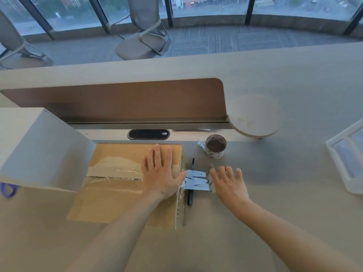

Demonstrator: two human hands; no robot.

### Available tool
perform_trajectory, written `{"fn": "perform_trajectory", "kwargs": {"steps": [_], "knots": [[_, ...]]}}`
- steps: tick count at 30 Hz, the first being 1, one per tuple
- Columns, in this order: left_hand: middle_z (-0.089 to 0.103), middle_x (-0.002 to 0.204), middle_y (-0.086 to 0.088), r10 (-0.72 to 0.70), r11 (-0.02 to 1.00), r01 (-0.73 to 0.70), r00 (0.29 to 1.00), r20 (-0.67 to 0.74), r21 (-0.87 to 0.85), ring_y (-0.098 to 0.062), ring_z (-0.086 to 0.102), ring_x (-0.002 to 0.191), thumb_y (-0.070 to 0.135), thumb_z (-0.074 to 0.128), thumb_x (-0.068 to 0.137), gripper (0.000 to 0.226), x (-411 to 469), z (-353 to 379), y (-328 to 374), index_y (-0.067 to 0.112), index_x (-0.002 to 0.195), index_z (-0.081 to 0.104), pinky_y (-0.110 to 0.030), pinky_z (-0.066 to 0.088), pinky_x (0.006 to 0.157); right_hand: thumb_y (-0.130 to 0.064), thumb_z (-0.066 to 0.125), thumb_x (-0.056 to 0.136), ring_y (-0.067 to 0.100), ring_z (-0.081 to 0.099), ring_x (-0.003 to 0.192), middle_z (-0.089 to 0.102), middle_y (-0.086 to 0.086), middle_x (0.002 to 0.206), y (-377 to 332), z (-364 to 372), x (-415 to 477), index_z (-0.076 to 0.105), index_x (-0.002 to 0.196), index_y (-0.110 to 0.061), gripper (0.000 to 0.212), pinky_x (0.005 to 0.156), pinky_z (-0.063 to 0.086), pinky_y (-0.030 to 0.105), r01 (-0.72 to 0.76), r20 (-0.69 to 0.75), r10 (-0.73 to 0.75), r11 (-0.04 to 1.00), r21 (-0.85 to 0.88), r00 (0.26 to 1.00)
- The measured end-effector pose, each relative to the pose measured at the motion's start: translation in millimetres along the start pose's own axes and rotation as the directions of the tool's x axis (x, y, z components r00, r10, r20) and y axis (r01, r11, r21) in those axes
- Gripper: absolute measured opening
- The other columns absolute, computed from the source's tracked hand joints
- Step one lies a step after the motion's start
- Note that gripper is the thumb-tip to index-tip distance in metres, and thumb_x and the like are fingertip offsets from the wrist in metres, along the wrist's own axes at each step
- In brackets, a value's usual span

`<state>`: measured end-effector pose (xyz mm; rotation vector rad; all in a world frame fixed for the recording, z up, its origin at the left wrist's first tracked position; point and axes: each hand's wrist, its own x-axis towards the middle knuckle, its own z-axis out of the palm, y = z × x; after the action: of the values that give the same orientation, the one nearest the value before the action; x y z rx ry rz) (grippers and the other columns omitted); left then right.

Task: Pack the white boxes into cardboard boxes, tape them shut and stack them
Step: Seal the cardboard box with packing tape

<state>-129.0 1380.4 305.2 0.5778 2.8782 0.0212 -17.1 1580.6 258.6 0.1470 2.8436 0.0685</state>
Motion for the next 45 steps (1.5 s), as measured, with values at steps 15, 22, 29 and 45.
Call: {"fn": "perform_trajectory", "kwargs": {"steps": [15,22,29,45], "knots": [[-0.018,0.164,-0.009,-0.054,0.997,0.059,0.992,0.110,-0.042,-0.032,-0.018,0.151,0.072,0.035,0.091,0.087,2.9,-18.6,10.5,0.031,0.157,-0.005,-0.053,-0.005,0.122,-0.022,0.056,0.087,0.030,0.037,0.121,0.036,0.001,0.138,17.6,9.5,-8.9,0.008,0.154,-0.021,0.082,0.104,0.027,0.043,-0.130,-0.012,0.137,0.963,0.236,0.991],[0.042,0.148,-0.004,0.430,0.896,-0.439,0.896,0.116,0.071,-0.027,0.033,0.138,0.072,0.046,0.088,0.074,24.5,-41.8,57.0,0.029,0.147,0.038,-0.046,0.025,0.113,-0.019,0.060,0.083,0.031,0.041,0.120,0.040,0.001,0.136,14.8,21.3,-9.3,0.018,0.153,-0.023,0.081,0.102,0.030,0.043,-0.173,-0.030,0.187,0.952,0.253,0.982],[0.069,0.114,-0.003,0.391,0.870,-0.491,0.642,0.660,-0.038,-0.020,0.069,0.090,0.076,0.061,0.078,0.078,71.3,-11.1,122.8,0.019,0.130,0.060,-0.033,0.057,0.073,-0.013,0.070,0.072,0.035,0.051,0.111,0.053,0.006,0.127,8.3,38.8,-8.2,0.046,0.141,-0.016,0.073,0.090,0.040,0.044,-0.323,-0.085,0.375,0.876,0.359,0.923],[0.074,0.094,-0.016,0.207,0.942,-0.336,0.533,0.820,-0.019,-0.025,0.077,0.078,0.053,0.064,0.092,0.055,91.3,0.0,151.3,0.003,0.112,0.064,-0.038,0.063,0.075,-0.044,0.044,0.098,0.024,0.053,0.116,0.054,0.000,0.126,-120.9,41.0,-18.7,0.049,0.129,-0.022,0.038,0.086,0.051,0.038,-0.427,0.133,0.485,0.568,0.704,0.864]]}}
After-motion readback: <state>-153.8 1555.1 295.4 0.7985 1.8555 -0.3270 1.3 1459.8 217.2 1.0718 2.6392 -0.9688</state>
